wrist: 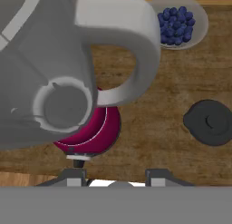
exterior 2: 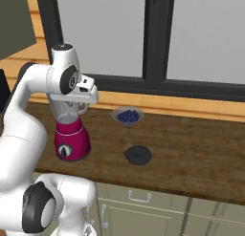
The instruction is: Close the lid blender by securely placing the lid on top.
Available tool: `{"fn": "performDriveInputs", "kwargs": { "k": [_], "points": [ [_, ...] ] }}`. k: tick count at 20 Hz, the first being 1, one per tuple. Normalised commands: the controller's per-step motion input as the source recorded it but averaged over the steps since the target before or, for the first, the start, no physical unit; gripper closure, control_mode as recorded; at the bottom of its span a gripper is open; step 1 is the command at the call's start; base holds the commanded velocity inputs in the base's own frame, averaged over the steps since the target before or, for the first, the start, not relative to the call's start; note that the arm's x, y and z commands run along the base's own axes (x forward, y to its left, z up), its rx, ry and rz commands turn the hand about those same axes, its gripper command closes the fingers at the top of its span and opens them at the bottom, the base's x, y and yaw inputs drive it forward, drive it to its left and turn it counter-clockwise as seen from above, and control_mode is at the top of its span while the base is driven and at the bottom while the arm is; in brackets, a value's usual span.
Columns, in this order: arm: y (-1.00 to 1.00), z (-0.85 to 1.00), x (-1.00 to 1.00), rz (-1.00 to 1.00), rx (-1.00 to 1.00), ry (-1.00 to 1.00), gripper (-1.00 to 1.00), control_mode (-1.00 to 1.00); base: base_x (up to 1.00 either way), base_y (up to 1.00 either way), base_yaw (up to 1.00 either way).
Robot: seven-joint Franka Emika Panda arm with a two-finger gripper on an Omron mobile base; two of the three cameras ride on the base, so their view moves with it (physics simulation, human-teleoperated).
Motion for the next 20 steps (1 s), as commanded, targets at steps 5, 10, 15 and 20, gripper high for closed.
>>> {"fn": "performDriveInputs", "kwargs": {
  "k": [5,10,15,20],
  "points": [
    [-0.05,-0.09,-0.07,-0.01,-0.05,0.01,-1.00,-1.00,0.00,0.00,0.00],
    [-0.27,-0.23,-0.20,0.00,-0.18,-0.06,-1.00,-1.00,0.00,0.00,0.00],
    [-1.00,-0.92,-0.04,-0.05,-0.01,0.13,-1.00,-1.00,0.00,0.00,0.00],
    [-1.00,-1.00,0.00,-0.04,0.05,0.12,-1.00,-1.00,0.00,0.00,0.00]
  ]
}}
